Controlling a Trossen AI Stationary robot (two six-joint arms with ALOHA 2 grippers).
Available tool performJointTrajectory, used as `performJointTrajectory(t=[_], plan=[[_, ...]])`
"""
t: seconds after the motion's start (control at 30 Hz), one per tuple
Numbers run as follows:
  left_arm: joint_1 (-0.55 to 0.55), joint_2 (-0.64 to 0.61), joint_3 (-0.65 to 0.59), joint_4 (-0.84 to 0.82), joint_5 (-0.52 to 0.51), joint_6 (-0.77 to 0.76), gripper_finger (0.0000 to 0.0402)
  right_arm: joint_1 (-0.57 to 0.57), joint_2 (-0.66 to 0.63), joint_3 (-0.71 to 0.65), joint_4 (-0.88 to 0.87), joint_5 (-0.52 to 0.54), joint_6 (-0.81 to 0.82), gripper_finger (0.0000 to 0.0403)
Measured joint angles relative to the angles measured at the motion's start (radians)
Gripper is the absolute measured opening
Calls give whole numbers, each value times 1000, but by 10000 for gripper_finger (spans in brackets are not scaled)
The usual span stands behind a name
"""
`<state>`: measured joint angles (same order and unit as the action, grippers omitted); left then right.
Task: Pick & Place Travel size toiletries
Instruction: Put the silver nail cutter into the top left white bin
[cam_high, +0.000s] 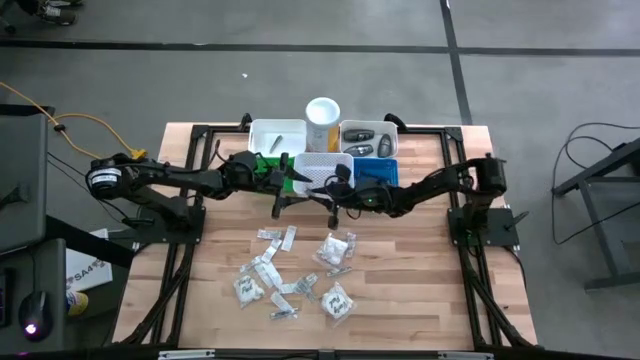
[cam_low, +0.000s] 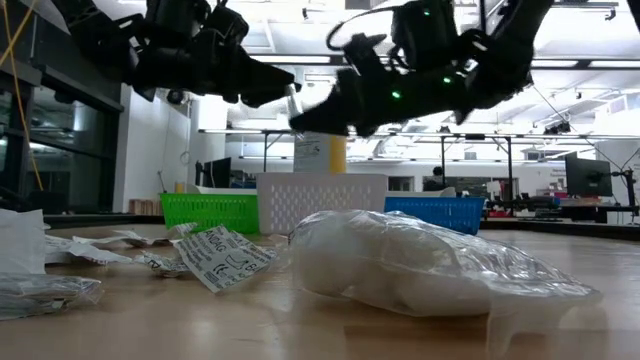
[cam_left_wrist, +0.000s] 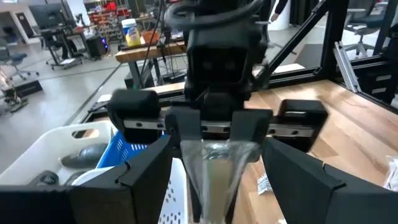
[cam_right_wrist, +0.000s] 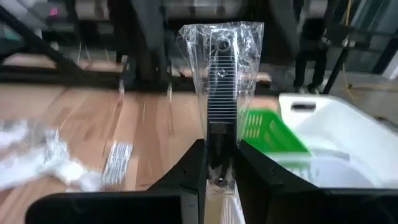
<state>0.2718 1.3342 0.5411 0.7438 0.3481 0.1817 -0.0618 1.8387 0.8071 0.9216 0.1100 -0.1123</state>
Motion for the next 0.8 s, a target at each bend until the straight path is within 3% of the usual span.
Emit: performJointTrajectory(t=[0.33, 0.47, 0.7, 0.8], plan=[[1, 0, 0, -38, -2, -20, 236, -2, 32, 56, -6, -11, -18, 49], [1, 0, 0, -45, 13, -30, 187, -2, 32, 55, -4, -5, -10, 49], [3, 0, 0, -52, 22, -27, 45, -4, 32, 55, -13, 1, 6, 49], [3, -1, 1, -59, 21, -25, 46, -4, 32, 55, -18, 1, 7, 49]])
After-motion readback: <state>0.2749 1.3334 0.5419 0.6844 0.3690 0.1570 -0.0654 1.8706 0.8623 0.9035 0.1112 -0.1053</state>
